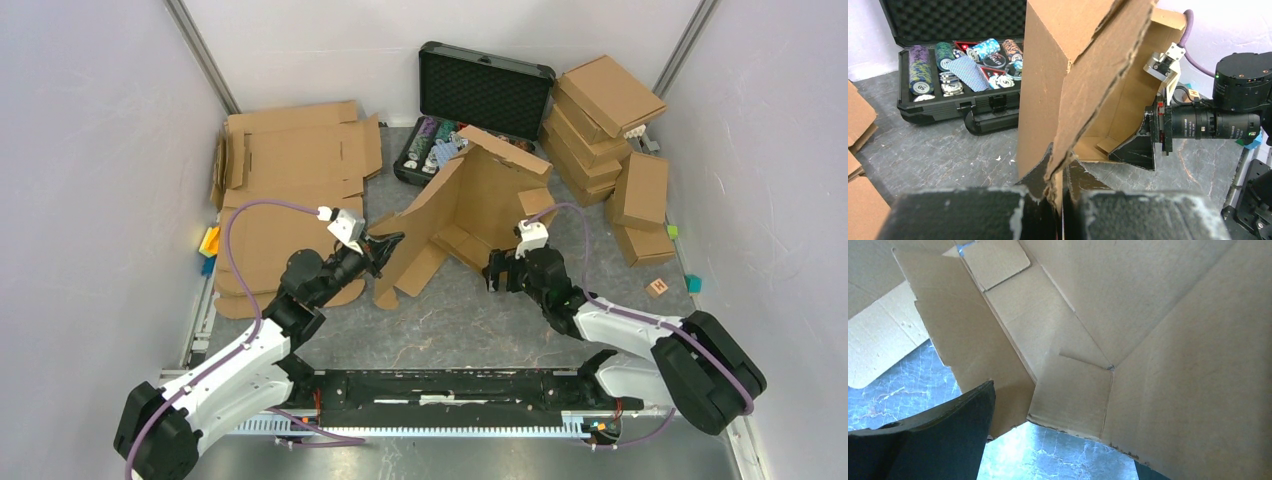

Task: Fold the paper box

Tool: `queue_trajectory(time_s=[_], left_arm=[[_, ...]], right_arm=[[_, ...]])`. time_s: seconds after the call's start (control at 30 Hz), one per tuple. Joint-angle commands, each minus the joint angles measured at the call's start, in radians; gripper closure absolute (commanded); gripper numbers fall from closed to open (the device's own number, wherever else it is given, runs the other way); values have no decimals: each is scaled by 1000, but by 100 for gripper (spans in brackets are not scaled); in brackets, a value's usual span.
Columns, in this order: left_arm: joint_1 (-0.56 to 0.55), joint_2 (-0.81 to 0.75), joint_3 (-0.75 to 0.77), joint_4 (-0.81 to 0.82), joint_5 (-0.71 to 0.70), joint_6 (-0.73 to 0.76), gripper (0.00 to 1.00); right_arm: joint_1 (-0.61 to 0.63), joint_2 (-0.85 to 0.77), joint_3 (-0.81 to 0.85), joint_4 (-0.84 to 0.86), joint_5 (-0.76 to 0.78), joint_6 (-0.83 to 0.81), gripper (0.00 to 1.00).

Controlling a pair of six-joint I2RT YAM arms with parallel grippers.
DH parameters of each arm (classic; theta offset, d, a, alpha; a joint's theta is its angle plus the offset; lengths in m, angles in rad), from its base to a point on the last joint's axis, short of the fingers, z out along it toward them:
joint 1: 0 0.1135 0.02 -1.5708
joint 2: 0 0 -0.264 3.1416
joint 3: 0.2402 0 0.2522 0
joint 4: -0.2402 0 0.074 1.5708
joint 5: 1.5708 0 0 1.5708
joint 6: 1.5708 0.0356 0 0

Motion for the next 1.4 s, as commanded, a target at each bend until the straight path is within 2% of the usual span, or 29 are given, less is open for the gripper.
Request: queue_trajectory(time_s=[0.0,0.2,0.3,0.5,0.63,0.8,0.93,1.17,1.37], left_arm=[[-21,-5,24,-91,21,-72,98],[-22,1,29,-91,19,-76,98],[-23,9,31,-88,21,-79,98],[-23,4,27,-88,12,-75,98],[-25,10,26,-88,5,-78,98],[-25,0,25,-89,-7,-80,98],[-25,0,25,-91,-9,-81,98],[-26,0,26,-95,-17,-82,98],[-28,4,29,-95,-17,-80,98]], right_arm=[[8,-31,34,75,68,4,2],[9,-46,58,-28,195,67,2],[11,-30,69,-40,209,105,2],[54,9,100,-109,176,-12,2],[56,-38,64,-105,249,-16,2],[56,-59,132,-186,364,-15,2],[56,-51,170,-237,401,-14,2],[57,-103,157,-341,448,81,2],[81,-107,140,-375,406,154,2]])
